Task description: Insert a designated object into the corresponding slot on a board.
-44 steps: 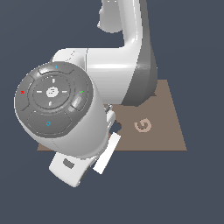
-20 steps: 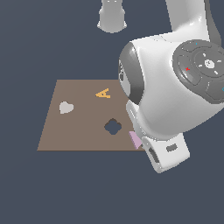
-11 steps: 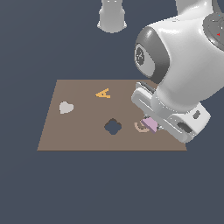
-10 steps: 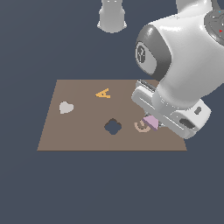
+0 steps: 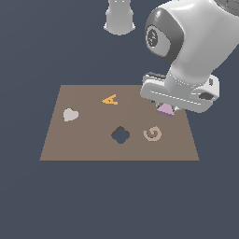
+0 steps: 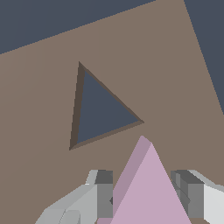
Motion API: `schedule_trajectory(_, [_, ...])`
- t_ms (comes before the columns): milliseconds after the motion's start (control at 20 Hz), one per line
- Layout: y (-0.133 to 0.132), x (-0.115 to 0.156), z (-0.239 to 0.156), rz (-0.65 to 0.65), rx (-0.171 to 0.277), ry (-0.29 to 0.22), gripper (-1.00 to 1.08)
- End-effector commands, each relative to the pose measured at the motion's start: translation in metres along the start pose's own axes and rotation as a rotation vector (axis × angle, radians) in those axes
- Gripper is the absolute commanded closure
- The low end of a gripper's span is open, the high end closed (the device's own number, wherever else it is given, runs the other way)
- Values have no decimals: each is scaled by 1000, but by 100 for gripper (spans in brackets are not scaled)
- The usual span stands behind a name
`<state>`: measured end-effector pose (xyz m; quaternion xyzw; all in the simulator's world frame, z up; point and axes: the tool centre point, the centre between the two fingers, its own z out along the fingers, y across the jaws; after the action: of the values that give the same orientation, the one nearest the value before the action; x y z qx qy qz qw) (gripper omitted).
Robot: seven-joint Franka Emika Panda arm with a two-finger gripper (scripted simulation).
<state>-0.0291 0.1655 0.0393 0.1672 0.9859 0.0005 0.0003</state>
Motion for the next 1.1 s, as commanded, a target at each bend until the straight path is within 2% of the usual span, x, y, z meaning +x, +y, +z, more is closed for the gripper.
schedule_trajectory(0, [-6, 15, 0, -86, 0, 0, 108])
schedule_trajectory(550, [-29, 51, -1, -322, 0, 0, 108])
schedule_trajectory(1050, [-35, 56, -1, -364, 0, 0, 108])
